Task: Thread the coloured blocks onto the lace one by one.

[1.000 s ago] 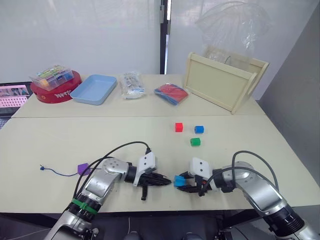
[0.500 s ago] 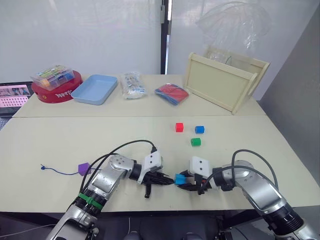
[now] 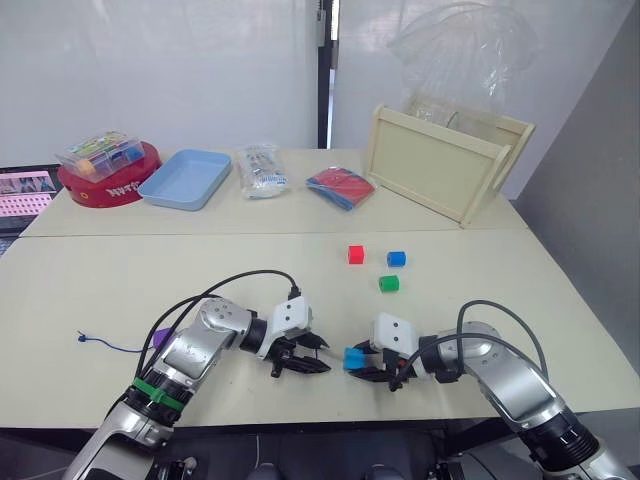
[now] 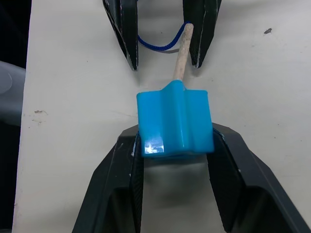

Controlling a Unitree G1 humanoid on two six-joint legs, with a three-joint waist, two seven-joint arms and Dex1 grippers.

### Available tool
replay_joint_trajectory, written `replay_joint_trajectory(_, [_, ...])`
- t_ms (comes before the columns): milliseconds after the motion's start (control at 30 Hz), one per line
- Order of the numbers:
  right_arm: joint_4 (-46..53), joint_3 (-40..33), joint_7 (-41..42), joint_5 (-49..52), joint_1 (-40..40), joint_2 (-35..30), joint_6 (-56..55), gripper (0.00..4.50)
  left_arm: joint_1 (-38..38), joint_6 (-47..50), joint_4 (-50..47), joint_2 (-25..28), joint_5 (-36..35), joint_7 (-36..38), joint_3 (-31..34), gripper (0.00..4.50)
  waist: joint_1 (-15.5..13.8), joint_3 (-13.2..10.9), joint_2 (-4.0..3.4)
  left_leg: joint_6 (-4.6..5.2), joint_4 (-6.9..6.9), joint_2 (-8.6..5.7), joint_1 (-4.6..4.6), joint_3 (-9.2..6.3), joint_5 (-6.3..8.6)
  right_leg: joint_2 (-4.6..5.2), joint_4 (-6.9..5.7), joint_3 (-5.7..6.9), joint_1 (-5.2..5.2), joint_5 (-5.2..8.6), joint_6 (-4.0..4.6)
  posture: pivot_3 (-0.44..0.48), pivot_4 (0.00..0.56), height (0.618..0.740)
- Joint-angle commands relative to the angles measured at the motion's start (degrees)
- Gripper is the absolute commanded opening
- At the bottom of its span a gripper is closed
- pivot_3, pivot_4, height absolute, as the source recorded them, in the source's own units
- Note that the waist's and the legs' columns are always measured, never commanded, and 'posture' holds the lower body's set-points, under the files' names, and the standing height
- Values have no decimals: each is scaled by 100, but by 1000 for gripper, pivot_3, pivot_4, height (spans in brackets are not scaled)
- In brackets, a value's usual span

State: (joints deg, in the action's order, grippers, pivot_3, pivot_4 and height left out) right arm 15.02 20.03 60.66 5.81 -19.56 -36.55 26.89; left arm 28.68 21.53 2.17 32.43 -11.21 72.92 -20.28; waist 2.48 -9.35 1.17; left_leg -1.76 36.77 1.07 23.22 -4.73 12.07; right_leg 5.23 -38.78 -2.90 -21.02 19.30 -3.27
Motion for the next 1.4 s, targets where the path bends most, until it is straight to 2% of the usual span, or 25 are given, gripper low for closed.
replay_joint_trajectory(33, [4, 153, -25, -66, 56, -4, 11, 1335, -102, 7, -321, 155, -150, 18, 224, 2148, -1, 0, 0, 0, 0, 0, 0, 0, 0, 0, 0, 0, 0, 0, 0, 0, 150, 740])
replay_joint_trajectory(200, [-6, 153, -18, -76, 62, -17, 3, 1335, -174, -64, -253, 76, -115, -177, 285, 2148, -10, 0, 0, 0, 0, -1, 1, 0, 0, 1, 0, 0, 0, 0, 0, 0, 150, 740])
replay_joint_trajectory(433, [27, 185, -8, -87, 79, -31, 23, 1335, -110, 5, -166, -200, -243, -334, 352, 30, -6, 0, 0, 0, 0, -1, 1, 0, 0, 1, 1, 0, 0, 0, 0, 0, 150, 740])
replay_joint_trajectory(767, [111, 189, -62, -73, 141, -57, 65, 1335, -89, -83, -137, -193, -251, -149, 229, 0, -9, 0, 0, 0, 0, -1, 1, 0, 0, 2, 1, 0, 0, 0, 0, 0, 150, 740])
replay_joint_trajectory(1067, [196, 219, -87, -62, 186, -72, 115, 1335, 209, -393, 360, -831, 10, -251, -120, 0, -36, 0, 0, 0, 0, -3, 4, 0, 0, 3, 3, 0, 0, 0, 0, 0, 150, 740])
replay_joint_trajectory(1400, [263, 253, -63, -66, 214, -107, 153, 1335, 287, -551, 390, -1218, 137, -213, -221, 0, -113, 0, 1, 0, 2, -7, 0, 0, 0, 7, 13, 0, 10, -1, -1, 0, 150, 740])
